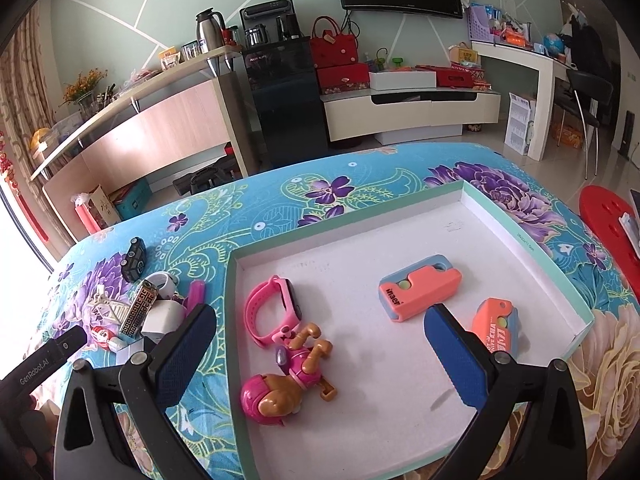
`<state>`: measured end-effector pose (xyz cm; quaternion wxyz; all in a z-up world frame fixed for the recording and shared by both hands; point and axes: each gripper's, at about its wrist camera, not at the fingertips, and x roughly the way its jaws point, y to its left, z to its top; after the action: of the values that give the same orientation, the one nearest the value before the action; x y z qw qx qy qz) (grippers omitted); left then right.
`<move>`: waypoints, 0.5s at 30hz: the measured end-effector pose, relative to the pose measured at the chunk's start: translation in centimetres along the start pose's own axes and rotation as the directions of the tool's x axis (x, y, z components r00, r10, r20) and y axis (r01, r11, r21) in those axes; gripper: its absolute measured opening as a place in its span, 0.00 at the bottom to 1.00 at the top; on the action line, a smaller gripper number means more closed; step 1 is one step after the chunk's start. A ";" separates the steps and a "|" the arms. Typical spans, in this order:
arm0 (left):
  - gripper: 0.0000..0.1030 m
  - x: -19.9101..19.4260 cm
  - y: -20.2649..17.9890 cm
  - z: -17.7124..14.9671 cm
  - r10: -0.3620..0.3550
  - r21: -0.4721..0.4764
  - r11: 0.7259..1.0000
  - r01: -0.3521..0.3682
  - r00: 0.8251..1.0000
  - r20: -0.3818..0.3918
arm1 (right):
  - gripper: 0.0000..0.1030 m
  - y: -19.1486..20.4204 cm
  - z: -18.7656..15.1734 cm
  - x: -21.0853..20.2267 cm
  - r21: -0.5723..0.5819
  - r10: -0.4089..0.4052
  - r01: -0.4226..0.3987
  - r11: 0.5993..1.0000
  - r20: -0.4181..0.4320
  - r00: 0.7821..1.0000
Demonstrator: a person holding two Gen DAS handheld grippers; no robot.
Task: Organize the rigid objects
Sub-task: 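Move the right tool to the black charger and grasp it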
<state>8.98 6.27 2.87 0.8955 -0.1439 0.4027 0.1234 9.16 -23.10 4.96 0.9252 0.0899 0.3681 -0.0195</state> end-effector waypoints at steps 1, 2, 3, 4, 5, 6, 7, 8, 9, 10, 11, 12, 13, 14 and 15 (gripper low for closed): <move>1.00 0.0 0.4 0.1 0.002 -0.008 1.000 -0.002 1.000 0.001 | 1.00 0.3 0.1 -0.1 -0.001 0.010 -0.010 1.000 -0.002 1.000; 1.00 0.0 0.8 0.2 0.005 -0.015 1.000 -0.005 1.000 0.002 | 1.00 0.7 0.3 -0.2 -0.005 0.027 -0.027 1.000 -0.002 1.000; 1.00 0.0 1.3 0.3 0.010 -0.023 1.000 -0.010 1.000 0.004 | 1.00 1.1 0.4 -0.2 -0.010 0.042 -0.042 0.999 -0.003 0.999; 1.00 0.0 1.7 0.3 0.016 -0.032 0.999 -0.016 1.000 0.005 | 1.00 1.6 0.6 -0.2 -0.018 0.055 -0.055 0.998 -0.005 0.998; 1.00 0.0 2.2 0.4 0.022 -0.041 0.999 -0.022 1.000 0.004 | 1.00 2.2 0.7 -0.2 -0.028 0.063 -0.063 0.998 -0.006 0.998; 1.00 0.1 2.7 0.5 0.026 -0.051 0.998 -0.026 1.000 0.001 | 1.00 2.8 0.9 -0.2 -0.039 0.070 -0.070 0.997 -0.006 0.998; 1.00 0.2 3.1 0.5 0.029 -0.061 0.998 -0.029 1.000 -0.003 | 1.00 3.4 1.0 -0.1 -0.051 0.076 -0.077 0.996 -0.007 0.997; 1.00 0.3 3.5 0.5 0.031 -0.071 0.997 -0.031 0.999 -0.008 | 1.00 4.0 1.0 0.1 -0.062 0.083 -0.084 0.995 -0.012 0.996; 1.00 0.5 3.9 0.5 0.033 -0.080 0.996 -0.034 0.999 -0.014 | 1.00 4.7 1.0 0.3 -0.071 0.089 -0.091 0.993 -0.020 0.996; 1.00 0.6 4.3 0.5 0.035 -0.087 0.996 -0.036 0.999 -0.018 | 1.00 5.4 0.9 0.5 -0.080 0.097 -0.099 0.992 -0.026 0.995; 1.00 0.7 4.6 0.6 0.038 -0.093 0.995 -0.039 0.999 -0.020 | 1.00 6.1 0.8 0.7 -0.090 0.109 -0.112 0.990 -0.033 0.993; 1.00 0.7 4.9 0.6 0.040 -0.099 0.994 -0.042 0.999 -0.023 | 1.00 6.9 0.6 1.0 -0.103 0.120 -0.125 0.987 -0.045 0.992; 1.00 0.8 5.1 0.7 0.040 -0.103 0.994 -0.043 0.999 -0.024 | 1.00 7.7 0.5 1.3 -0.117 0.131 -0.137 0.984 -0.057 0.990; 1.00 0.8 5.4 0.8 0.040 -0.107 0.993 -0.043 0.999 -0.023 | 1.00 8.5 0.2 1.6 -0.134 0.140 -0.148 0.980 -0.069 0.988; 1.00 0.8 5.6 0.8 0.042 -0.110 0.993 -0.044 0.999 -0.024 | 1.00 9.2 -0.1 1.9 -0.152 0.146 -0.157 0.976 -0.081 0.986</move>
<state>8.18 11.81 1.92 0.8790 -0.1855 0.4078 0.1633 11.40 -13.95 5.01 0.9149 0.0451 0.3924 0.0834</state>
